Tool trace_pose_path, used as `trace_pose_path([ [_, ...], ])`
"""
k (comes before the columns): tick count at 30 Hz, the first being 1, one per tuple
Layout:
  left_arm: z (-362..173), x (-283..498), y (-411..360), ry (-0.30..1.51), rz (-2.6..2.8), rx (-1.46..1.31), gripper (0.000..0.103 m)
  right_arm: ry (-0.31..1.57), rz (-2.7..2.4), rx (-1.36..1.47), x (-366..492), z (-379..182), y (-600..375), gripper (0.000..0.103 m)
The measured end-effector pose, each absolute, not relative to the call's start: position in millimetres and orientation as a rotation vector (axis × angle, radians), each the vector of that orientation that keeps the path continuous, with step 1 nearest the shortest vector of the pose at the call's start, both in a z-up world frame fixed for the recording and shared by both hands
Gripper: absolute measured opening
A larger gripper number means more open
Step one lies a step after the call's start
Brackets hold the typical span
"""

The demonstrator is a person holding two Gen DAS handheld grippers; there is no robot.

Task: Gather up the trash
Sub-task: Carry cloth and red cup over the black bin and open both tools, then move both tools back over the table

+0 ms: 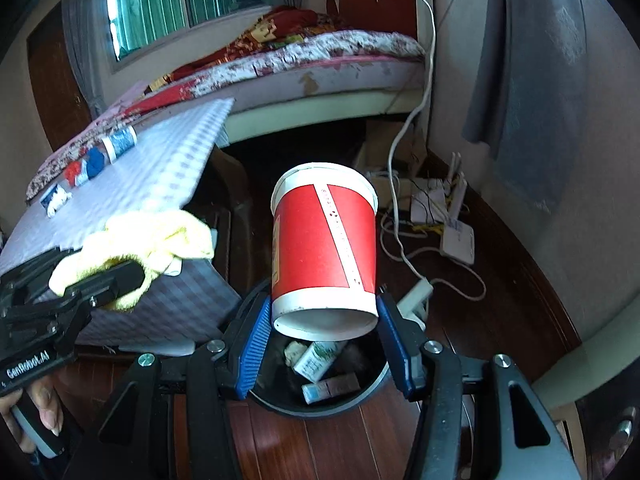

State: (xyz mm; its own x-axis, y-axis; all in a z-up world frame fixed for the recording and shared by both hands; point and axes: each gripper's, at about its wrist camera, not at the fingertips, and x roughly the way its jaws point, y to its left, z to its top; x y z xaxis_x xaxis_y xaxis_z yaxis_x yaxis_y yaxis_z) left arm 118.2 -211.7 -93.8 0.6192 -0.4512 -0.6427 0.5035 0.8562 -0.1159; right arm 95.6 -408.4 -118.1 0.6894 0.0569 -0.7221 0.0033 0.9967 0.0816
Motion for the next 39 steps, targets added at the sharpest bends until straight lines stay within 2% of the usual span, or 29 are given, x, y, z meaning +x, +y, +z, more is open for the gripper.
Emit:
trace_pose_path([
  [11, -137.1, 134.9, -232.3, 0.841, -0.582, 0.055, 0.050, 0.938, 0.075, 0.058, 106.5, -168.7, -419.6, 0.055],
  [19, -162.8, 146.6, -233.6, 0.921, -0.551, 0.025, 0.051, 0.972, 0.120, 0.065, 124.0, -184.2, -420.1, 0.055],
  [21, -167.0, 150.6, -232.9, 0.934, -0.556, 0.010, 0.054, 0.986, 0.139, 0.056, 131.9, -189.7, -417.3, 0.055],
  [22, -170.2, 151.7, -232.1, 0.943, -0.557, -0.011, 0.063, 0.996, 0.146, 0.052, 134.9, -193.0, -415.5, 0.056],
  [23, -171.6, 152.9, -231.3, 0.944, -0.545, -0.013, 0.078, 1.013, 0.154, 0.052, 139.2, -198.9, -414.5, 0.072],
  [25, -174.6, 150.7, -229.1, 0.930, -0.515, -0.002, 0.094, 1.039, 0.111, 0.036, 144.3, -209.0, -416.5, 0.101],
  [30, -183.2, 145.1, -219.5, 0.933, -0.442, 0.044, 0.101, 1.063, 0.033, 0.045, 144.5, -218.1, -428.6, 0.102],
  [39, -178.1, 140.4, -197.1, 0.910, -0.371, 0.056, 0.102, 1.050, 0.016, 0.001, 140.5, -209.9, -413.8, 0.102],
])
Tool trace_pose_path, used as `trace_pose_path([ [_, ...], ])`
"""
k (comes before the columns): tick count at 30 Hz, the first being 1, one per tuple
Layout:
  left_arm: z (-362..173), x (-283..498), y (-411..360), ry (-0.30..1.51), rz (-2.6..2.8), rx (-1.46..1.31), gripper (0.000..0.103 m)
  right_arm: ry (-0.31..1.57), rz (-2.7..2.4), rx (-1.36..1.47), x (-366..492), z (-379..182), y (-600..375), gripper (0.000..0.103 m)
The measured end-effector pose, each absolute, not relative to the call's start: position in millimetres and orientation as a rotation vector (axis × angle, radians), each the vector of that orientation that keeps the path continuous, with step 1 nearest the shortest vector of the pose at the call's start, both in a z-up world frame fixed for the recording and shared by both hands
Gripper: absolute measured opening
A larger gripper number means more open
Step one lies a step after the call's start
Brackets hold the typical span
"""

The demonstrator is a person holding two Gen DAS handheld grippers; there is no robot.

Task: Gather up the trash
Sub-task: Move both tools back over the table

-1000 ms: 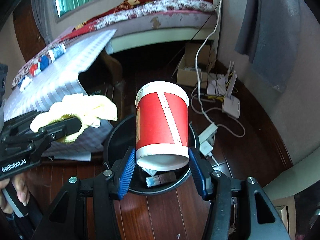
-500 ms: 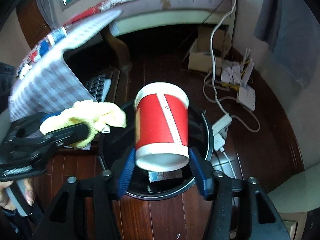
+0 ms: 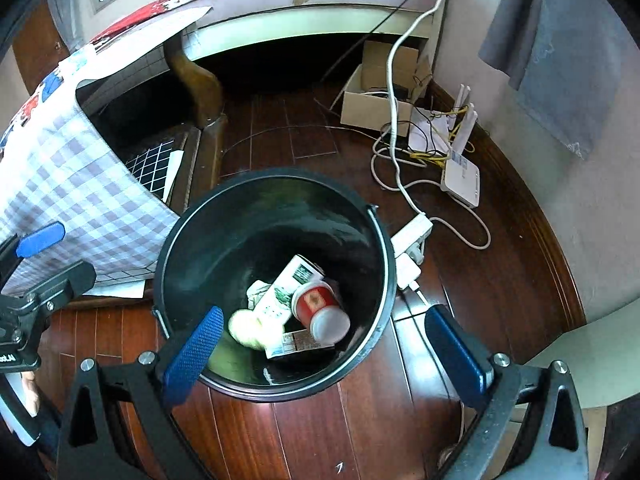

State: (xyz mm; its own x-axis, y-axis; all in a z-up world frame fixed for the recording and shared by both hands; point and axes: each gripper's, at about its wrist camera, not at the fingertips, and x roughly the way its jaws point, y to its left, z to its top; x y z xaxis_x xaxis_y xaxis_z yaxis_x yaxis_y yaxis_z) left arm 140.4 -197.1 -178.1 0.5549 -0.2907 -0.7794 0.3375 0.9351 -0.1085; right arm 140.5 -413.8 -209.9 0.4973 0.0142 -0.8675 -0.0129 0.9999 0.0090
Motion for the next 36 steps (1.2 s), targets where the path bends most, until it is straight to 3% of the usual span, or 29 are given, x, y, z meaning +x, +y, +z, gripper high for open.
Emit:
trace_pose_path([
  [12, -156.6, 129.8, -171.8, 0.868, -0.347, 0.049, 0.102, 1.002, 0.052, -0.019, 136.5, -181.9, -384.3, 0.102],
  [36, -82.5, 116.2, -78.8, 0.704, -0.187, -0.020, 0.102, 0.740, 0.181, 0.016, 139.5, -71.9, -290.0, 0.102],
])
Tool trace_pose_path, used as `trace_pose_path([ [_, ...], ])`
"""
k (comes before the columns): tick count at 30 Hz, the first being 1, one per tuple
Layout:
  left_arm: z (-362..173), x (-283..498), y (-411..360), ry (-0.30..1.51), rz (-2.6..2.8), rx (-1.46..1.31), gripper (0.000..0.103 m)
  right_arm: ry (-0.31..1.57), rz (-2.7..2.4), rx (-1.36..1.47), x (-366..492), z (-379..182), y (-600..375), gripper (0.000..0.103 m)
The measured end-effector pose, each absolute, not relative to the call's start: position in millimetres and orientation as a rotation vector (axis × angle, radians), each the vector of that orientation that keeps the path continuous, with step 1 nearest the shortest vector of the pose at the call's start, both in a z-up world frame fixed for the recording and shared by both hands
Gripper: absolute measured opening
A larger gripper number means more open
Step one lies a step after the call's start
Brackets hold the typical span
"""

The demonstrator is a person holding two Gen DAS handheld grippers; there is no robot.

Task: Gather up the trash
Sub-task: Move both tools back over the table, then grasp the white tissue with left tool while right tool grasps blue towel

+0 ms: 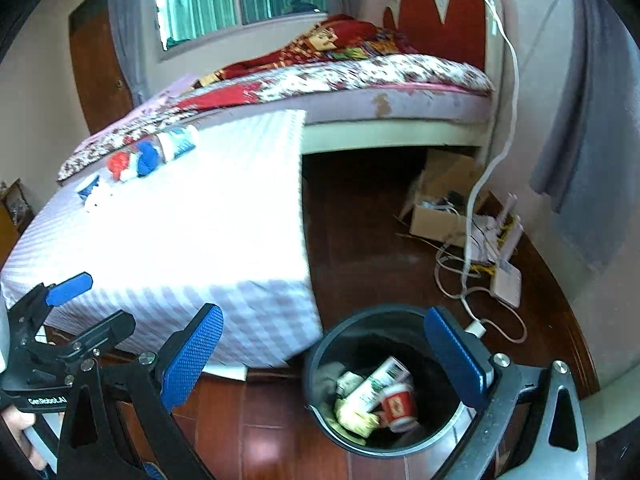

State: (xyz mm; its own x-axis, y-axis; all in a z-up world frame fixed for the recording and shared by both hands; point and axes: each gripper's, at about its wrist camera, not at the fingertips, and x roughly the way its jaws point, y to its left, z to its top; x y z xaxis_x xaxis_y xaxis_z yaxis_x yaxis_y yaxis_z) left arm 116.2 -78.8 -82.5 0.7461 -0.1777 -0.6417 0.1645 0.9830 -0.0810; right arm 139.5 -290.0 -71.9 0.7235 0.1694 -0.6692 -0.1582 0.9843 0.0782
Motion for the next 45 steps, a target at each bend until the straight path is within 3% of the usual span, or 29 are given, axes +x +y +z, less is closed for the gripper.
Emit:
trace_pose_path([
  [22, -59.2, 154.2, 144.5, 0.631, 0.224, -0.100, 0.102, 0.716, 0.461, -0.132, 246.3, -40.3, -69.0, 0.102],
  [28, -71.5, 196.6, 199.0, 0.648, 0.254, -0.143, 0.087, 0.728, 0.502, -0.186, 290.7, -50.0, -13.3, 0.101],
  [33, -84.9, 246.1, 224.4, 0.692, 0.258, -0.143, 0.086, 0.772, 0.538, -0.183, 339.3, -63.8, 28.0, 0.083],
  [35, -89.2, 263.3, 231.5, 0.716, 0.254, -0.162, 0.080, 0.794, 0.546, -0.176, 360.1, -69.8, 43.1, 0.082],
  [45, -108.4, 308.5, 239.0, 0.809, 0.222, -0.161, 0.079, 0.871, 0.568, -0.189, 421.0, -95.3, 98.9, 0.077],
])
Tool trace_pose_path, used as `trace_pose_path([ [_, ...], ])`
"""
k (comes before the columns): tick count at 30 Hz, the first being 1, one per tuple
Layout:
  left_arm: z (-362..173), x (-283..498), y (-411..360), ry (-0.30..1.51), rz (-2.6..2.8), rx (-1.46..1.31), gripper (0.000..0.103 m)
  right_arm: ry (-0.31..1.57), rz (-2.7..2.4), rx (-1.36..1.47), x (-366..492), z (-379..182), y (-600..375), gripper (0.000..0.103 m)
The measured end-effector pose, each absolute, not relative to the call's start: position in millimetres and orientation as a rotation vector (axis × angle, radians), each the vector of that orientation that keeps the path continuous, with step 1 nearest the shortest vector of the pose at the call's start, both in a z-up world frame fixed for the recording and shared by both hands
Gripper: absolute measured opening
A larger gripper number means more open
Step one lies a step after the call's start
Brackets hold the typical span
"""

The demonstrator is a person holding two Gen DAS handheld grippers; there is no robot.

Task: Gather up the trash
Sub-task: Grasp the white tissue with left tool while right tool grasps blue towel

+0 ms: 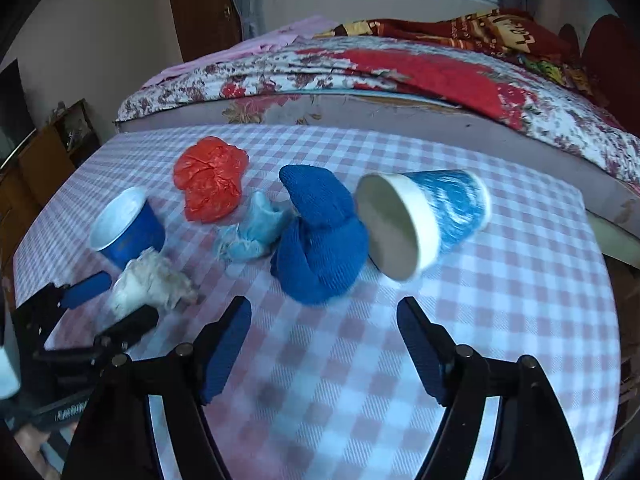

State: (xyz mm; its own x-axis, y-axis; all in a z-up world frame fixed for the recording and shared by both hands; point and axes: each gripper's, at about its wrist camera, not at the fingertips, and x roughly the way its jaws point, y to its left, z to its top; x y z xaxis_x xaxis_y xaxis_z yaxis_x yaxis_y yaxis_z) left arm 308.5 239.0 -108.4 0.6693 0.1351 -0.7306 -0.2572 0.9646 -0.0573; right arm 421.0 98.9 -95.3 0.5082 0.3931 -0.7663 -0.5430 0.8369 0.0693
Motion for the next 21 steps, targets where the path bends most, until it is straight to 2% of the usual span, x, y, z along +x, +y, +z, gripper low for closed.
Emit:
trace_pose_path([
  [6, -112.5, 318.8, 245.4, 0.845, 0.215, -0.181, 0.079, 0.911, 0.553, -0.190, 444.1, -107.6, 117.3, 0.075],
  [8, -114.6, 321.5, 247.0, 0.860, 0.212, -0.182, 0.073, 0.919, 0.547, -0.185, 449.1, -109.7, 120.4, 0.070],
  [11, -116.4, 324.5, 245.1, 0.874, 0.214, -0.165, 0.069, 0.932, 0.548, -0.173, 452.3, -111.4, 122.9, 0.055],
  [14, -117.9, 325.7, 242.6, 0.883, 0.211, -0.152, 0.061, 0.929, 0.552, -0.165, 450.6, -110.4, 121.9, 0.049],
  [16, -117.2, 325.2, 242.9, 0.880, 0.209, -0.152, 0.049, 0.922, 0.561, -0.156, 445.7, -108.3, 118.5, 0.047],
  [21, -113.2, 312.5, 239.3, 0.851, 0.192, -0.169, 0.044, 0.889, 0.577, -0.123, 425.1, -96.4, 98.2, 0.047],
])
